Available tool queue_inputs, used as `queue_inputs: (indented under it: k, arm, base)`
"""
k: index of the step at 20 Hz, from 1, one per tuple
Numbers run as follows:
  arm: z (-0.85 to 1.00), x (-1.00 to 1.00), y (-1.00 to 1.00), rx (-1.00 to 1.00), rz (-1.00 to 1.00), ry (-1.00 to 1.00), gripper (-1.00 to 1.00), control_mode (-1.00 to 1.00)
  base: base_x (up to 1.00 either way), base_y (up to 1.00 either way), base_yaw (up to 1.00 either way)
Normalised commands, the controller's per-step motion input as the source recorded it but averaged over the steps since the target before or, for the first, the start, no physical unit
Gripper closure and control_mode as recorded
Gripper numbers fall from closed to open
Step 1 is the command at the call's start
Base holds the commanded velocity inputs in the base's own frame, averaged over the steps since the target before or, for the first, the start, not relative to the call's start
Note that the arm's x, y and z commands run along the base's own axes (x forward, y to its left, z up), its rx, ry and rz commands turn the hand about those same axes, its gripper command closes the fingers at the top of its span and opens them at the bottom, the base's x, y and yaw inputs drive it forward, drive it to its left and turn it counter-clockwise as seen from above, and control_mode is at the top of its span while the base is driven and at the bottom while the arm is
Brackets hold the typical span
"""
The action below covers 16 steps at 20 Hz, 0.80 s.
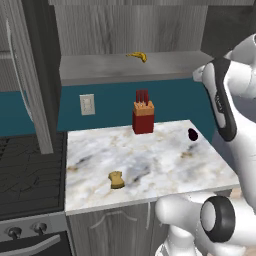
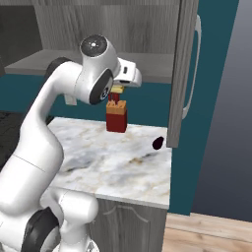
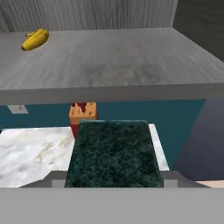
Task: Pick the sponge and sponge from the cabinet and place them on the counter.
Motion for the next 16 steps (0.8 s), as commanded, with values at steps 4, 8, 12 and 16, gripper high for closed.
queue_inputs:
  k: [4, 8, 12, 16]
  arm:
    - [-0.16, -0.61, 0.17, 0.00, 0.01, 0.00, 1.00, -1.00]
    - [-0.22, -0.42, 0.24, 0.00, 0.02, 0.02, 1.00, -1.00]
    - [-0.37, -0.19, 0.19, 0.00, 0.00, 0.01, 1.00, -1.00]
    - [-0.56, -0.12, 0.16, 0.00, 0.00, 0.07, 1.00, -1.00]
  base:
    - [0.00, 0.00, 0.00]
    - [0.00, 0.00, 0.00]
    - [0.00, 0.00, 0.00]
    - [0.00, 0.00, 0.00]
